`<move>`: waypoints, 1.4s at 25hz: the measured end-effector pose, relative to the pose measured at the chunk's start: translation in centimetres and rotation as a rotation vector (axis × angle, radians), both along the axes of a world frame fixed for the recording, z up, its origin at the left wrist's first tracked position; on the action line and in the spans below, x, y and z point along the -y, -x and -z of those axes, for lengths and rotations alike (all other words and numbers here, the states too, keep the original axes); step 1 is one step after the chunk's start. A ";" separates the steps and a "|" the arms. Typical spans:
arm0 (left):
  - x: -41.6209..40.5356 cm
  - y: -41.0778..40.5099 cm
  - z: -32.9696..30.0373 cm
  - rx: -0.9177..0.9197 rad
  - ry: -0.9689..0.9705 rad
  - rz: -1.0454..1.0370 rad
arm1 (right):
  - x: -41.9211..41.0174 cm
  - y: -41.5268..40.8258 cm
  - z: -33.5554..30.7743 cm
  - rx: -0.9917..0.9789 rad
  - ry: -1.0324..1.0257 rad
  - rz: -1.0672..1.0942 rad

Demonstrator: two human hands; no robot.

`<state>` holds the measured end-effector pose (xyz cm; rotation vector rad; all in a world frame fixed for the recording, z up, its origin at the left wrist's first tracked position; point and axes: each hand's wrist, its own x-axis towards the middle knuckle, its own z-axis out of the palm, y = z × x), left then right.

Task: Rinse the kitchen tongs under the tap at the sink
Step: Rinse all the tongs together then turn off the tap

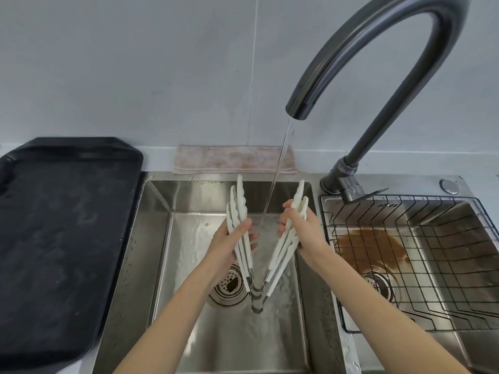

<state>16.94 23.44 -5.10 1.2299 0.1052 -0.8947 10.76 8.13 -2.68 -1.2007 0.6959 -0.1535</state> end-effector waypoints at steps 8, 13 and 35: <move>4.2 -2.8 -5.0 0.376 -0.083 0.118 | 1.2 0.0 -0.5 -0.058 -0.375 0.157; 5.5 -2.9 -6.1 0.587 -0.186 0.238 | 1.2 -0.1 -0.1 -0.046 -0.499 0.247; 2.7 -1.3 -2.1 0.461 -0.256 -0.108 | -0.3 -0.9 -1.3 -0.076 0.017 0.234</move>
